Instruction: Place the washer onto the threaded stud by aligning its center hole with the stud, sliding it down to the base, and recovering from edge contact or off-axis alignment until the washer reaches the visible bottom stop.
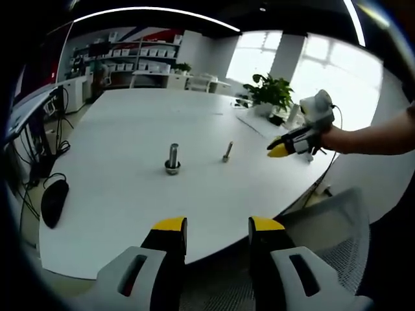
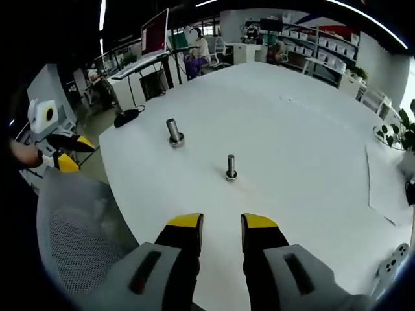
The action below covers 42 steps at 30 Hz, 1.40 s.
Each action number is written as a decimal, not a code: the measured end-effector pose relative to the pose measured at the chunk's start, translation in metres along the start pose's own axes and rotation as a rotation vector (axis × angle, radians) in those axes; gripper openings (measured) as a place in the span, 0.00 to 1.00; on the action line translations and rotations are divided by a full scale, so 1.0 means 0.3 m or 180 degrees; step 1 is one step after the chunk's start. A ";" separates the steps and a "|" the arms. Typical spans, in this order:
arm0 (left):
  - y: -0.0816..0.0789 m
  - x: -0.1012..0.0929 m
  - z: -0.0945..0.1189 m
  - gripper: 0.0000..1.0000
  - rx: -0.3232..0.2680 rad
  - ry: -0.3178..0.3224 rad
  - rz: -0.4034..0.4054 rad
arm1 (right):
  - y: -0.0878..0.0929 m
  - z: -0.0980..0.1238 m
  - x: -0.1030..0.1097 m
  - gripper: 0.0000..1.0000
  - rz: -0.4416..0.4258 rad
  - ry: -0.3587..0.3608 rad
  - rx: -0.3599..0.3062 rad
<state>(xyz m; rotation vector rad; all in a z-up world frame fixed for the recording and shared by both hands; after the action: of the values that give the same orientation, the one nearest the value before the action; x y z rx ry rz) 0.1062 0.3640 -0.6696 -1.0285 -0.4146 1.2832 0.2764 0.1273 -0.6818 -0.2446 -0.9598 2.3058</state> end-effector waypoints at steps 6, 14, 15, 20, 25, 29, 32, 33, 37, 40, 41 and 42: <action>-0.003 0.000 0.003 0.36 -0.0007 0.0009 0.0001 | 0.017 0.043 0.009 0.26 -0.0110 0.0065 -0.0124; -0.011 0.000 0.010 0.36 -0.0030 0.0021 -0.0028 | 0.050 0.083 0.023 0.26 -0.0339 0.0139 -0.0234; -0.013 -0.001 0.011 0.36 -0.0033 0.0023 -0.0025 | 0.055 0.087 0.022 0.26 -0.0341 0.0154 -0.0240; -0.017 0.000 0.013 0.36 -0.0031 0.0040 -0.0033 | 0.077 0.111 0.015 0.26 -0.0500 0.0208 -0.0309; -0.027 0.001 0.023 0.36 -0.0071 0.0027 -0.0045 | 0.094 0.131 0.019 0.26 -0.0535 0.0235 -0.0347; -0.039 0.000 0.024 0.36 -0.0080 0.0022 -0.0061 | 0.096 0.140 0.013 0.26 -0.0576 0.0271 -0.0389; -0.055 0.002 0.023 0.36 -0.0109 0.0005 -0.0085 | 0.091 0.141 0.012 0.26 -0.0613 0.0277 -0.0428; -0.059 0.002 0.022 0.36 -0.0118 0.0004 -0.0092 | 0.090 0.142 0.013 0.26 -0.0604 0.0282 -0.0437; -0.079 0.001 0.021 0.36 -0.0154 -0.0003 -0.0124 | 0.089 0.142 0.017 0.26 -0.0621 0.0282 -0.0458; -0.087 0.001 0.022 0.36 -0.0173 -0.0002 -0.0109 | 0.089 0.143 0.020 0.26 -0.0646 0.0288 -0.0477; -0.091 0.001 0.022 0.36 -0.0189 -0.0006 -0.0105 | 0.089 0.142 0.021 0.26 -0.0654 0.0285 -0.0479; -0.093 0.002 0.022 0.36 -0.0203 -0.0009 -0.0105 | 0.090 0.141 0.025 0.26 -0.0649 0.0287 -0.0470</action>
<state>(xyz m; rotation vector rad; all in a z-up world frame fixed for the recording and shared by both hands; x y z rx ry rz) 0.1177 0.3688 -0.6436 -1.0692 -0.4755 1.2489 0.2412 0.0928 -0.6698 -0.2952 -1.0593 2.0254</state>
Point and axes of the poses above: the point that each gripper's makers call its tool centre point, and the gripper's own axes: z roughly backward along the fingers, x roughly to its left, y roughly out of its underside, the point moved 4 cm from there along z, roughly backward along the fingers, and after that the axes turned 2 degrees about -x, right-handed, at the moved point
